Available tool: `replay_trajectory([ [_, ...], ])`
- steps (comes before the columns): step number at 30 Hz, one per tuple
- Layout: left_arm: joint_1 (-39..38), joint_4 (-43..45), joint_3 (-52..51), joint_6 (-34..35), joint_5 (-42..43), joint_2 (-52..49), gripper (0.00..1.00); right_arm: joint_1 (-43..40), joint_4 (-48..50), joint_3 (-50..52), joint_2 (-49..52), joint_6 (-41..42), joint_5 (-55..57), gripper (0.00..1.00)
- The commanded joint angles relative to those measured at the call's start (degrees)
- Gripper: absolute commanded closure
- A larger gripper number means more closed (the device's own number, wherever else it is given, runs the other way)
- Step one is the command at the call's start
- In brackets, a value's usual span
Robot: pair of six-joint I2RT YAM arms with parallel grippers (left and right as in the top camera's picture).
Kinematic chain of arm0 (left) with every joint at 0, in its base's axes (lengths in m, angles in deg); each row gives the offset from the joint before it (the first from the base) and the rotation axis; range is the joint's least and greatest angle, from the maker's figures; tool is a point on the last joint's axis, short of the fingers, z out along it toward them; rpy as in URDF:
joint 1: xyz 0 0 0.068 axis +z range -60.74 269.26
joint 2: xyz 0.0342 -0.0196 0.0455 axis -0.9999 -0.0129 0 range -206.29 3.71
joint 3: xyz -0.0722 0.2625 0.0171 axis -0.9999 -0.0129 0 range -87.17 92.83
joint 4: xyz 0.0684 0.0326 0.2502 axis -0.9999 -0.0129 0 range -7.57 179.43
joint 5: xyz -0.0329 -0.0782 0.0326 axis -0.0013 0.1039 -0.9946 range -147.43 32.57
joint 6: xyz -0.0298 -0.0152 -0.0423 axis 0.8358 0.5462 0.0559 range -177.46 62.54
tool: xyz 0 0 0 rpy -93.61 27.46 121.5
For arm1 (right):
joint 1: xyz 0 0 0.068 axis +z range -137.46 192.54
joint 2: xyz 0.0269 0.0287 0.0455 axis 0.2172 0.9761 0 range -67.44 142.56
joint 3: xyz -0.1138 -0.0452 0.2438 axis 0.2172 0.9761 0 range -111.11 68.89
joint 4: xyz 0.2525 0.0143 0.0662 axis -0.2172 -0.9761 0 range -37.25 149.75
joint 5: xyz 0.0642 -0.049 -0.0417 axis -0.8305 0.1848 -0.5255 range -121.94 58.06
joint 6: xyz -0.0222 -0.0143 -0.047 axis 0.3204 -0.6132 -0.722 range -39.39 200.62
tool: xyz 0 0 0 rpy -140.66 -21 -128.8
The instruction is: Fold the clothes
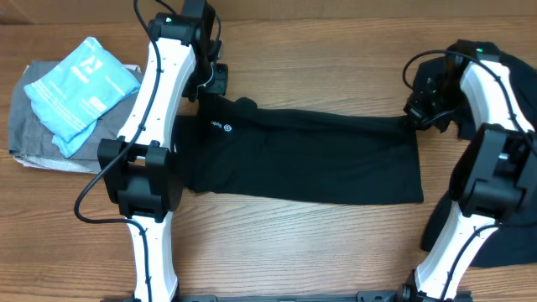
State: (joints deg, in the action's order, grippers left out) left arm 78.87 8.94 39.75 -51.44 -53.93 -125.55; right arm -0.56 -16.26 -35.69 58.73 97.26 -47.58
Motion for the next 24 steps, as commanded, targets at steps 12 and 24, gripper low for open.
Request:
replay_trajectory([
  [12,0.5,-10.2,0.5,3.5,0.6,2.4,0.96,-0.2,-10.4,-1.1,-7.4,-3.2,-0.1,0.96],
  [24,0.4,-16.3,-2.5,9.5,-1.5,2.4,0.96,-0.2,-13.9,5.8,-7.5,-3.1,5.9,0.96],
])
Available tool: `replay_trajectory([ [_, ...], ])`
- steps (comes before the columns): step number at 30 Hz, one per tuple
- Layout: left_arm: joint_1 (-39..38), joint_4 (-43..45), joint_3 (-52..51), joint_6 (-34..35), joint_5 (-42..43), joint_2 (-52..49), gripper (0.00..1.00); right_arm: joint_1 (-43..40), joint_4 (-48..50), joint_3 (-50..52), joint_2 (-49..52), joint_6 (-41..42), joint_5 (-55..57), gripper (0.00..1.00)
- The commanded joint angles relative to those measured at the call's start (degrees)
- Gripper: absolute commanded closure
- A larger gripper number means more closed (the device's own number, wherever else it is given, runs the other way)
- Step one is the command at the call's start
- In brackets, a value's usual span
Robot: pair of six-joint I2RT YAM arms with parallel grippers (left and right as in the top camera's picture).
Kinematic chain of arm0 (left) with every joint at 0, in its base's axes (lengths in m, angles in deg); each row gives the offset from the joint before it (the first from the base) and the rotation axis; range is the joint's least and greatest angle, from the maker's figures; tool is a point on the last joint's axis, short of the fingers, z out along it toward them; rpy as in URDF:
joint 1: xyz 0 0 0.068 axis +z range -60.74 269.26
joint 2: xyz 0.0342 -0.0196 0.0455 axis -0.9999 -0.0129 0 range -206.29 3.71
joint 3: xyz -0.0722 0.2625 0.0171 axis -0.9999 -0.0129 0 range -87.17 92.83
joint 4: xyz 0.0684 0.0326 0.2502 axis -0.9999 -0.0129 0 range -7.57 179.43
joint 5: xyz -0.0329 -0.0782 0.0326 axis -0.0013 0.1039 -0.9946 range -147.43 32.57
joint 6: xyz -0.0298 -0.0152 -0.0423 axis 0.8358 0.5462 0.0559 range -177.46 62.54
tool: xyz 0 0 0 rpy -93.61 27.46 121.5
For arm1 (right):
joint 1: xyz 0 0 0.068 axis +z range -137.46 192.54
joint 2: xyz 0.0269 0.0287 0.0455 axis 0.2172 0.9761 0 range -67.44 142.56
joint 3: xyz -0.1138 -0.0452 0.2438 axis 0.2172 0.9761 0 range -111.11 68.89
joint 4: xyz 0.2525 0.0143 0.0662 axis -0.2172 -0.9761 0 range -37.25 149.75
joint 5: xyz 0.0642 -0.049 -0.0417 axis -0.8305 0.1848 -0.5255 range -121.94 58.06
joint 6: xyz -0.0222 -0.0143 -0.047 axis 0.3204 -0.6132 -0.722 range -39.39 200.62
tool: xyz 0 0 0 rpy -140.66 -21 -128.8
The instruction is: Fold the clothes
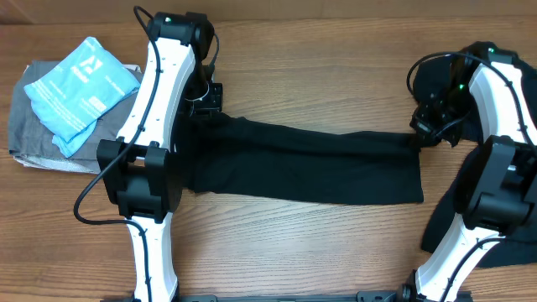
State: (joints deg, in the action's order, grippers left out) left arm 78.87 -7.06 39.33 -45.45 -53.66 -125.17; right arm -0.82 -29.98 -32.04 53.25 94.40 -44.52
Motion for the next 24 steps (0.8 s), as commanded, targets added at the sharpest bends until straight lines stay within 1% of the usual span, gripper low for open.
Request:
replay_trajectory([
  [1,0.3,-0.3,-3.1,3.5,-2.2,2.0,0.96,0.1,-0.1,3.2,-2.0,-0.3,2.9,0.96],
  [10,0.7,-0.2,-14.3,3.5,-7.0,2.0,0.96,0.0,1.1,11.1,-2.0,0.0,7.3,0.96],
  [14,1.1,1.2,-18.6,3.5,-7.2,2.0,0.96,0.0,2.3,14.0,-2.0,0.0,7.6,0.96],
  [20,1.1,5.1,-25.4,3.4,-7.2,2.0,0.96,0.0,6.8,19.1,-2.0,0.0,7.6,0.96],
  [24,1.2,6.1,-27.5,3.4,-7.2,2.0,0.96,-0.1,6.7,19.4,-2.0,0.1,7.6,0.96],
])
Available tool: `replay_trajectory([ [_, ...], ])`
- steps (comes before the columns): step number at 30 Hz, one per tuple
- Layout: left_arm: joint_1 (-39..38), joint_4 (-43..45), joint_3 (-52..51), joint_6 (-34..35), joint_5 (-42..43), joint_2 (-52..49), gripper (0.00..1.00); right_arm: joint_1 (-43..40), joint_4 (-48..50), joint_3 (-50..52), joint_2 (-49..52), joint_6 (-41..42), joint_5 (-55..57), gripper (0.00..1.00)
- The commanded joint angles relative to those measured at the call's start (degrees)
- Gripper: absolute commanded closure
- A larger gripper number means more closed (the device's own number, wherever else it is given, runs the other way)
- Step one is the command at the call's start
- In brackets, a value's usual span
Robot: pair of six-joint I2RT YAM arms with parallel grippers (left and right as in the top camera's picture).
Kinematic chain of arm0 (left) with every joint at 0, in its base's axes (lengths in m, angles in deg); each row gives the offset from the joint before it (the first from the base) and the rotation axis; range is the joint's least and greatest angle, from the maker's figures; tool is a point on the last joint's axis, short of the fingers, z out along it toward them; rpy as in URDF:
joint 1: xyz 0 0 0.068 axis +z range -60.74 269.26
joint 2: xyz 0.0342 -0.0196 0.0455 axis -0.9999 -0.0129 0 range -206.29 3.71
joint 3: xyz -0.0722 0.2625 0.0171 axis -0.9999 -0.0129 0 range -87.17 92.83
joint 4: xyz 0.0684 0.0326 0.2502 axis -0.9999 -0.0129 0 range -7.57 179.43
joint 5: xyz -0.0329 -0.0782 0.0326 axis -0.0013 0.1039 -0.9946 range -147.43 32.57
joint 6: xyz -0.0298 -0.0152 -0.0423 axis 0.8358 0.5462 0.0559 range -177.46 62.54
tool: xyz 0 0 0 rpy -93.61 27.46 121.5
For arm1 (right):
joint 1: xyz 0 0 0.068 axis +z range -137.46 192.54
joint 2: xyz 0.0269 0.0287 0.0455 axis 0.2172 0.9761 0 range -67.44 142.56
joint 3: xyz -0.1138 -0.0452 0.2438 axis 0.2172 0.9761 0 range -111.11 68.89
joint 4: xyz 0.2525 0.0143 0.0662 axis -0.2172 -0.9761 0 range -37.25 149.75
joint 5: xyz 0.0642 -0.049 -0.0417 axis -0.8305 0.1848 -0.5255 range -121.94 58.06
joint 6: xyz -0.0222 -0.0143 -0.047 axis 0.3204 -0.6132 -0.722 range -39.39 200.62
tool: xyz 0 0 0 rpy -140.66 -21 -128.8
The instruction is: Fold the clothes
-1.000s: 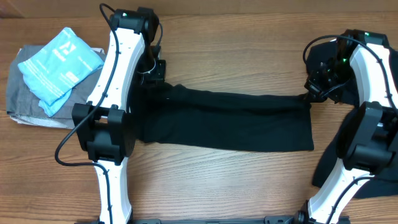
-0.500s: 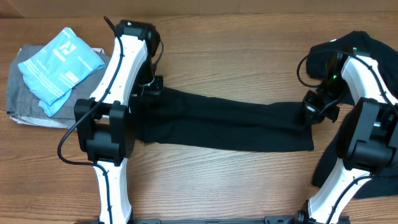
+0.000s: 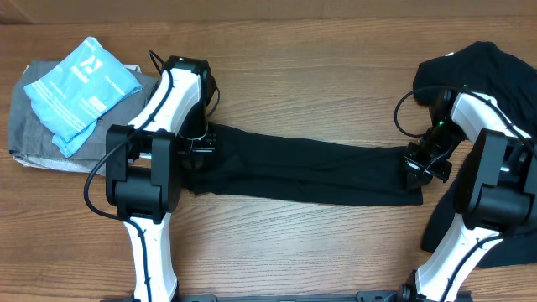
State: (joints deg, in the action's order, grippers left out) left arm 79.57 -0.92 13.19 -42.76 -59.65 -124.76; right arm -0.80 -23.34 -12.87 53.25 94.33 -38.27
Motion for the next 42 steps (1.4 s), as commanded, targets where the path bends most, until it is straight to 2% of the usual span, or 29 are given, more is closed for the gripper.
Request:
replay_trajectory([
  [1,0.5,-0.3,-1.4,0.6,-1.2,1.6,0.96,-0.2,-0.1,0.3,-2.0,0.2,1.4,0.96],
  [4,0.5,-1.2,-1.4,0.5,-1.2,1.6,0.96,-0.5,-1.1,0.1,-2.0,0.2,1.3,0.96],
  [5,0.5,-1.4,-1.4,0.5,-1.2,1.6,0.91,-0.5,-1.5,0.0,-2.0,0.2,1.3,0.96],
  [6,0.5,-1.5,-1.4,0.5,-1.2,1.6,0.74,-0.5,-1.9,-0.3,-2.0,0.2,1.2,0.95],
  [8,0.5,-1.8,-1.2,0.0,-0.9,1.6,0.59,-0.6,-3.5,-1.6,-2.0,0.2,1.1,0.57],
  [9,0.5,-2.3,-1.0,-0.6,-0.7,1.6,0.46,-0.6,-4.6,-2.6,-2.0,0.2,1.1,0.46],
  [10,0.5,-2.6,-0.6,-0.6,-0.8,1.6,0.32,-0.6,-5.9,-3.9,-2.0,0.2,1.1,0.44],
  [12,0.7,-3.2,1.4,-1.0,-0.7,1.6,0.22,-0.6,-8.4,-7.5,-2.0,-0.2,0.1,0.41],
  [19,1.4,-6.5,14.1,-1.0,5.0,2.0,0.17,0.2,-11.9,-15.9,-4.0,-4.6,-9.3,0.41],
  [21,1.0,-6.4,16.5,-0.9,8.0,2.4,0.2,1.0,-11.9,-15.8,-4.6,-5.0,-10.3,0.5],
  [22,0.8,-6.1,17.1,-1.0,10.0,2.5,0.26,1.5,-11.9,-15.7,-4.6,-5.0,-10.3,0.58],
  [23,0.4,-5.4,17.2,-1.0,12.1,2.5,0.41,2.1,-11.8,-15.7,-4.6,-5.0,-10.3,0.68],
  [24,0.0,-4.6,17.2,-1.0,13.8,2.5,0.6,2.7,-11.3,-15.4,-4.6,-5.0,-10.3,0.84],
  [25,-0.6,-3.2,16.7,-1.0,15.0,2.5,0.71,3.5,-10.4,-14.9,-4.6,-4.7,-10.6,0.96],
  [27,-1.8,-0.4,15.3,-1.0,14.9,2.5,0.84,5.1,-8.7,-13.7,-4.6,-4.8,-11.9,0.96],
  [28,-2.6,1.5,14.3,-1.0,14.4,2.5,0.86,6.1,-7.7,-12.9,-4.6,-4.7,-12.2,0.96],
  [35,-4.9,13.5,4.2,0.6,11.2,2.5,0.95,11.1,-0.2,-6.3,-4.6,-3.7,-12.3,0.96],
  [42,-4.4,21.2,-3.7,0.7,10.3,2.5,0.96,15.3,10.8,3.3,-4.6,-3.7,-13.9,0.96],
])
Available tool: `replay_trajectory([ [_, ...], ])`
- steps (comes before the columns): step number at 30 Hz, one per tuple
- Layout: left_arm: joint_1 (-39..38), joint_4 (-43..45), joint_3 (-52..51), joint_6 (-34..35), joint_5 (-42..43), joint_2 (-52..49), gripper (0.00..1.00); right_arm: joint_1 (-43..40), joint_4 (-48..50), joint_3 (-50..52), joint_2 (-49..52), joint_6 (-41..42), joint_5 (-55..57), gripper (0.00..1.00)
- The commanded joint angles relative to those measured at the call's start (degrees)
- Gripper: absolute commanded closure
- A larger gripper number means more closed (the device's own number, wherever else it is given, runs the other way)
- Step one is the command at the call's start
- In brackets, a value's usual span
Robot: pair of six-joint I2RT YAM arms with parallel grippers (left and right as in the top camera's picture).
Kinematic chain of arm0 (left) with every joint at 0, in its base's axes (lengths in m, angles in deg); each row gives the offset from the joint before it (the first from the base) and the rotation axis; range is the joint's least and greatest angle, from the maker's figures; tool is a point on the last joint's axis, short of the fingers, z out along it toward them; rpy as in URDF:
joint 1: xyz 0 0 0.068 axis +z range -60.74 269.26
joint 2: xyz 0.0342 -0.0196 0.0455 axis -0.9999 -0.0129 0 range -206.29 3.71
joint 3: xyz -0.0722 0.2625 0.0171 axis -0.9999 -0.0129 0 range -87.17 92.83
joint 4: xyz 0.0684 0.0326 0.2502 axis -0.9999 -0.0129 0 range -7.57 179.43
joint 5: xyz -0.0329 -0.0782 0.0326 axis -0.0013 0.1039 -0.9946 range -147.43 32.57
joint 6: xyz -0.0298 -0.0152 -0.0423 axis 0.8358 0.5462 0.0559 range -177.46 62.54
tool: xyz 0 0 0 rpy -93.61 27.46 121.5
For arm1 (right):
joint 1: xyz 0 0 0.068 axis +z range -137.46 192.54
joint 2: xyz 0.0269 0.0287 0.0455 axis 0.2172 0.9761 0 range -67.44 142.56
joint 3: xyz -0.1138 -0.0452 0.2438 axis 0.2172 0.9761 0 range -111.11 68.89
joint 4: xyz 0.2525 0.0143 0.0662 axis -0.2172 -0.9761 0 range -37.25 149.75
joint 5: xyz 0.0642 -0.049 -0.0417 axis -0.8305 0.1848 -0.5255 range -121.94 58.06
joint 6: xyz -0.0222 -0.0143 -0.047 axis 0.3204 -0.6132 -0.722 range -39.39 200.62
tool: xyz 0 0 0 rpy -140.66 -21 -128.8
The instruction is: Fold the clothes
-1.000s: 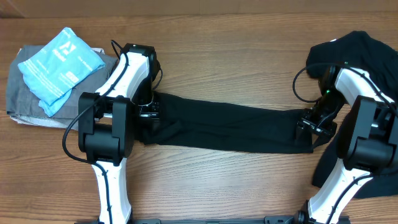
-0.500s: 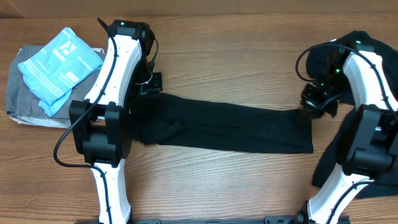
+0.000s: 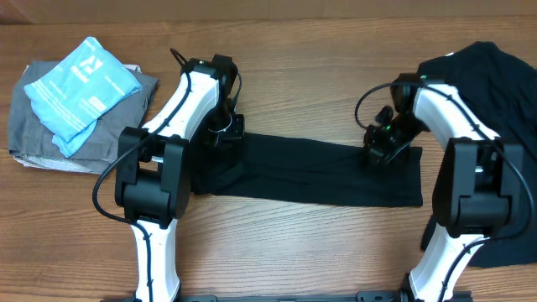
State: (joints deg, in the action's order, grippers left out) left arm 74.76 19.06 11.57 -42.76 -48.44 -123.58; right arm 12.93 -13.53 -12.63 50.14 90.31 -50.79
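Note:
A black garment [image 3: 310, 172] lies flat on the wooden table as a long folded strip running left to right. My left gripper [image 3: 226, 134] points down at the strip's upper left edge. Over the strip's upper right part, a little in from its right end, hangs my right gripper [image 3: 377, 151]. From overhead the arms hide the fingers of both grippers, so whether they hold cloth cannot be told.
At the far left a light blue folded garment [image 3: 80, 84] rests on a grey one [image 3: 33, 138]. A heap of black clothes [image 3: 495, 75] sits at the back right, and more black cloth [image 3: 503, 243] lies at the right front edge.
Both grippers have moved inward and slightly back. The left went from the strip's left end to its upper left edge, the right from the right end to further in. The strip lies much the same.
The black garment first lay wide, with both grippers at its far edge corners. Then that edge stood nearer the front and the garment was narrower. Later the grippers were low at the strip's two ends. Now they are over the folded strip, further inward.

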Motion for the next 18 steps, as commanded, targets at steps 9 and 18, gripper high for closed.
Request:
replay_trajectory([
  [9,0.4,4.3,-4.2,0.7,-4.3,1.3,0.96,2.1,-0.2,8.5,-1.5,0.4,-0.3,0.96],
  [18,0.5,3.5,-2.4,-1.5,-5.1,1.5,0.96,2.1,1.7,9.6,-2.4,0.3,-0.2,0.96],
])
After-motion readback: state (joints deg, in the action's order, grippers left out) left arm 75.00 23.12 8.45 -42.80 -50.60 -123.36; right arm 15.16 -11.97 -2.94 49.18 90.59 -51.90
